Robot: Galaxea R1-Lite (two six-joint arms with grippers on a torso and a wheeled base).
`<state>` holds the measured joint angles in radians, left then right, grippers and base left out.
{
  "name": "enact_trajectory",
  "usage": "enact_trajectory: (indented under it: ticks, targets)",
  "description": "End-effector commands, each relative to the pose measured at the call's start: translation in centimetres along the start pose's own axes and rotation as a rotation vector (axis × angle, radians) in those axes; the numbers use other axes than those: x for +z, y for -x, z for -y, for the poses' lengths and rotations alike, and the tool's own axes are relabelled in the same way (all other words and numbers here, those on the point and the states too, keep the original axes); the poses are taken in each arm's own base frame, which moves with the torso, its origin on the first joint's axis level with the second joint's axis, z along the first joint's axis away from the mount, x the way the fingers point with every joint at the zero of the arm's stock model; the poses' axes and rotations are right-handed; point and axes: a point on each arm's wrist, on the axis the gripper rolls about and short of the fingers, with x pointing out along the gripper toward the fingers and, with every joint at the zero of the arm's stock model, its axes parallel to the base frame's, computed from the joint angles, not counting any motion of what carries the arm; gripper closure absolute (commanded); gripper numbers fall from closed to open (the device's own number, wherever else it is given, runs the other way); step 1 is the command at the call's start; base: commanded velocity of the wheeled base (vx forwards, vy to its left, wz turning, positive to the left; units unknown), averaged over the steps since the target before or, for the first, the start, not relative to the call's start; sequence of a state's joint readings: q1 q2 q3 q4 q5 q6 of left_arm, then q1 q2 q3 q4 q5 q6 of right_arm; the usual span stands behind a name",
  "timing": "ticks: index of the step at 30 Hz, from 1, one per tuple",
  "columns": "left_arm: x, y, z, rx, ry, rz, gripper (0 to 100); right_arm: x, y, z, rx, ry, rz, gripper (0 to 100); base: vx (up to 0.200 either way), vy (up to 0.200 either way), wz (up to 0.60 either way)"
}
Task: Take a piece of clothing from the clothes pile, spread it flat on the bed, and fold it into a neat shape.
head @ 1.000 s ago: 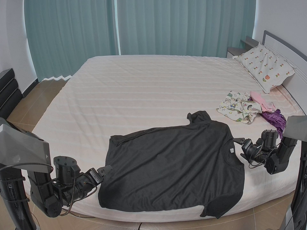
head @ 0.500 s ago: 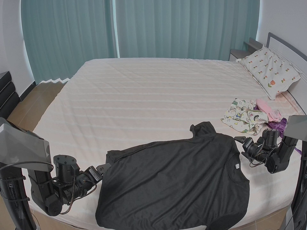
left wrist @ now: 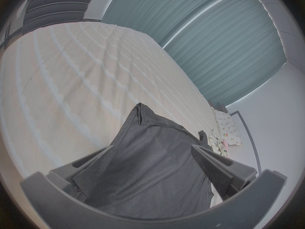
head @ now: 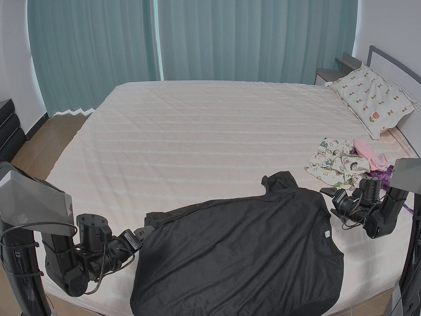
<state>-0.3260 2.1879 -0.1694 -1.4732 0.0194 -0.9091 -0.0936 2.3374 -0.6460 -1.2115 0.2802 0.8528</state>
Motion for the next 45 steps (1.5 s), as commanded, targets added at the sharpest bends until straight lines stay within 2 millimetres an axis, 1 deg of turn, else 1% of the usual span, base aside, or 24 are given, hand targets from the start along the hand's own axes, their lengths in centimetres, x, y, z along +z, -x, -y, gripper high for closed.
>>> enact_trajectory:
  ticks: [1, 7, 19, 26, 30, 31, 34, 35, 36, 37, 39, 41, 44, 45]
  targets:
    - [0.0, 0.0, -0.1, 0.004, 0.002, -0.001, 0, 0.0, 0.0, 0.0, 0.000, 0.000, -0.001, 0, 0.000, 0.000, 0.00]
    - [0.0, -0.2, 0.1, -0.005, 0.036, 0.000, 0, 0.0, 0.0, 0.0, 0.001, 0.001, -0.002, 0, 0.000, 0.000, 0.00]
    - [0.0, -0.3, 0.1, -0.007, 0.037, 0.000, 0, 0.0, -0.1, 0.0, 0.002, 0.001, -0.001, 0, 0.000, -0.200, 0.00]
    - [0.2, -0.3, 0.1, -0.006, 0.041, 0.009, 0, 0.0, -0.1, -0.1, 0.005, 0.002, -0.002, 0, 0.000, 0.000, 0.00]
    - [1.0, -1.4, 0.5, 0.021, 0.071, 0.110, 0, 0.0, -0.2, -0.2, 0.010, 0.003, -0.001, 0, 0.000, 0.000, 0.00]
    - [1.0, -1.5, 0.5, 0.025, 0.072, 0.116, 0, 0.0, -0.2, -0.2, 0.011, 0.004, -0.003, 0, 0.000, 0.000, 0.00]
    - [1.8, -3.0, 0.9, 0.032, 0.075, 0.160, 0, -0.3, -0.2, -0.5, 0.016, 0.007, -0.011, 0, 0.000, 0.000, 0.00]
    - [1.8, -3.0, 0.9, 0.032, 0.075, 0.160, 0, -0.3, -0.2, -0.5, 0.016, 0.007, -0.011, 0, 0.000, 0.000, 0.00]
    - [2.8, -4.6, 1.1, 0.065, 0.081, 0.160, 0, -0.3, -0.2, -0.6, 0.020, 0.003, -0.013, 0, 0.000, 0.000, 0.00]
    - [3.0, -4.9, 1.1, 0.072, 0.082, 0.158, 0, -0.3, -0.2, -0.6, 0.020, 0.003, -0.013, 0, 0.000, 0.000, 0.00]
    - [4.1, -6.7, 1.3, 0.101, 0.095, 0.160, 0, -0.4, -0.3, -0.5, 0.018, 0.002, -0.013, 0, 0.000, 0.000, 0.00]
    - [5.0, -7.3, 1.4, 0.113, 0.110, 0.166, 0, -0.3, -0.3, -0.5, 0.018, 0.001, -0.011, 0, 0.000, 0.000, 0.00]
    - [4.9, -7.3, 1.3, 0.118, 0.110, 0.155, 0, -0.3, -0.2, -0.5, 0.017, 0.000, -0.012, 0, 0.000, 0.000, 0.00]
    - [3.9, -7.9, 0.5, 0.153, 0.094, 0.125, 0, -0.4, -0.2, -0.4, 0.015, -0.001, -0.014, 0, 0.000, 0.000, 0.00]
